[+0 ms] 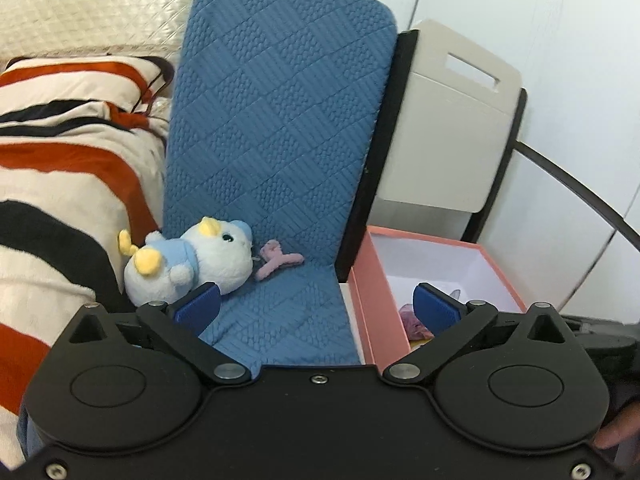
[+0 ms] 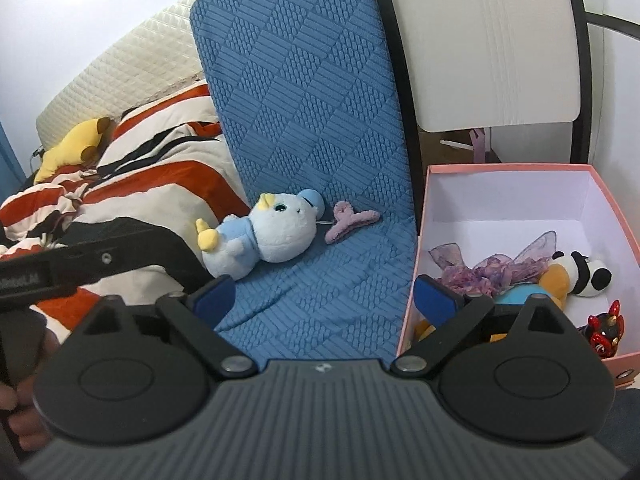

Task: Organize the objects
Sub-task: 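Withdraw both grippers from the box toward the penguin and pink clip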

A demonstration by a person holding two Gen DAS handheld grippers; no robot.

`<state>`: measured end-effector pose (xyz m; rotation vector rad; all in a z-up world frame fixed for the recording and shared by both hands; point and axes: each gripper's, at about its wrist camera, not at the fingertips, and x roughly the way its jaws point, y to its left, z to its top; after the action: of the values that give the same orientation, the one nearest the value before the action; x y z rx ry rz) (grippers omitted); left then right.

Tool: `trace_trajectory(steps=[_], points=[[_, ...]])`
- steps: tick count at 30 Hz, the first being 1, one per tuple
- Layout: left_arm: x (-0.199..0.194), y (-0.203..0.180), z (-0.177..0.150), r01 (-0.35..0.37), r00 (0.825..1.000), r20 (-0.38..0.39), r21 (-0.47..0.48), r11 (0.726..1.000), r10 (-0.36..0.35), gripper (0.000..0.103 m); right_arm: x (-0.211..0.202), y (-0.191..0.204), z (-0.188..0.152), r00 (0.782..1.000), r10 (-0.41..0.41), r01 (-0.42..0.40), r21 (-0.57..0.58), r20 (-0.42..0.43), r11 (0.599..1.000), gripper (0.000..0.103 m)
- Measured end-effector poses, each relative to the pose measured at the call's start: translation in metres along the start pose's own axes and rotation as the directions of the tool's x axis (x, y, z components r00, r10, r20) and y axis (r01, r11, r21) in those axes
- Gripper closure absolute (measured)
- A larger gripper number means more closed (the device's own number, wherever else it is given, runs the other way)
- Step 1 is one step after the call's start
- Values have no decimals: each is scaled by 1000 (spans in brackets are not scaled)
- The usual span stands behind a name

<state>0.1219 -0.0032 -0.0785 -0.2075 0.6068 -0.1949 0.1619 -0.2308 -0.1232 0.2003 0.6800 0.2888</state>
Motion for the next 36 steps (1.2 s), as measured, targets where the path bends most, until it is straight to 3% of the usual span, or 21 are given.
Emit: trace_trajectory(steps=[6, 14, 19, 26, 30, 34, 36], points=[[15, 7, -10, -62, 998, 29, 16, 998, 61, 0, 10, -2, -8, 1000, -2, 2, 1, -14, 1000, 6], [68, 8, -21, -139, 990, 30, 58, 989, 138, 0, 28, -12, -1, 999, -35, 35, -37, -12, 999, 6], [106, -1, -15, -163, 984, -53, 115, 980, 170, 0, 47, -19, 14, 999, -31, 29, -59, -37, 998, 6], [162, 3, -12, -281, 952, -56, 233, 931, 302, 0, 72, -27, 46, 999, -36, 36, -20, -24, 999, 6], [195, 11, -14, -345, 920, -69, 329, 879, 386, 0, 96, -22, 60, 999, -41, 39, -79, -24, 996, 6], [225, 22, -13, -349, 904, -106, 377, 858, 415, 0, 131, -18, 72, 998, -22, 15, -121, -56, 993, 6], [238, 24, -13, -356, 896, -108, 407, 841, 431, 0, 148, -14, 77, 998, -23, 13, -144, -66, 989, 12]])
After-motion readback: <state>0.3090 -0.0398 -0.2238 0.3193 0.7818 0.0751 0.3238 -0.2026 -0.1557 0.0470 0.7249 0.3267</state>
